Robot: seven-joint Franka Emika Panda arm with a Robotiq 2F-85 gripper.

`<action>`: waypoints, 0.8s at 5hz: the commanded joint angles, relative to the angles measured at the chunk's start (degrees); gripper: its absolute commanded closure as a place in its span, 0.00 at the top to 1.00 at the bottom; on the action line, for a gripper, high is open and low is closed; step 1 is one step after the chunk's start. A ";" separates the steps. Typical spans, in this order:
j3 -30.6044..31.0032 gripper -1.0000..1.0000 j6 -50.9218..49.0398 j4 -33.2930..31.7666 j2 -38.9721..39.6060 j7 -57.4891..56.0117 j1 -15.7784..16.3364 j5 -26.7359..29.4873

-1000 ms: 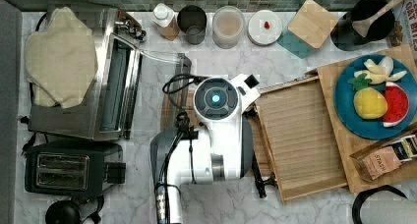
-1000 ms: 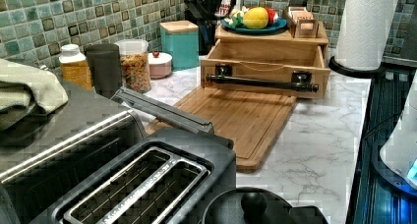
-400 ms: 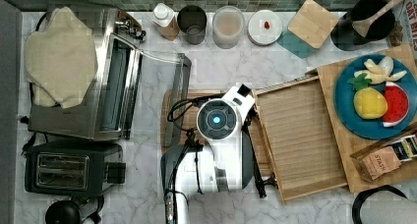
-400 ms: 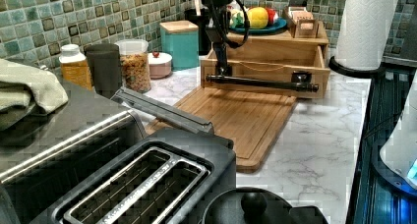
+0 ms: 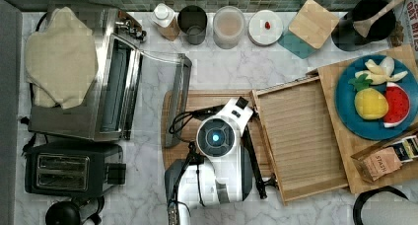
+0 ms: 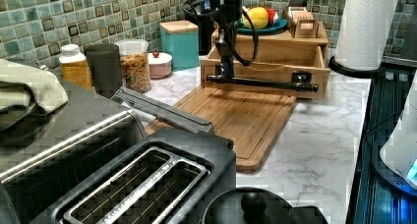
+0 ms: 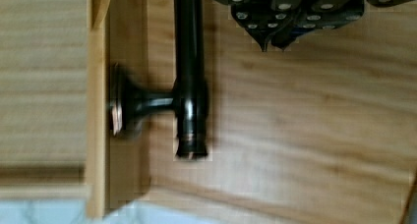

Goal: Close the drawer.

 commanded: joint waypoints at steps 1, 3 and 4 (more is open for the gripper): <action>-1.64 0.00 0.11 -5.32 -0.77 -1.64 -1.98 -3.95; -5.83 0.00 3.72 -5.20 0.22 -6.78 -3.91 -8.19; -7.04 0.00 5.03 -4.71 0.08 -8.50 -5.49 -8.79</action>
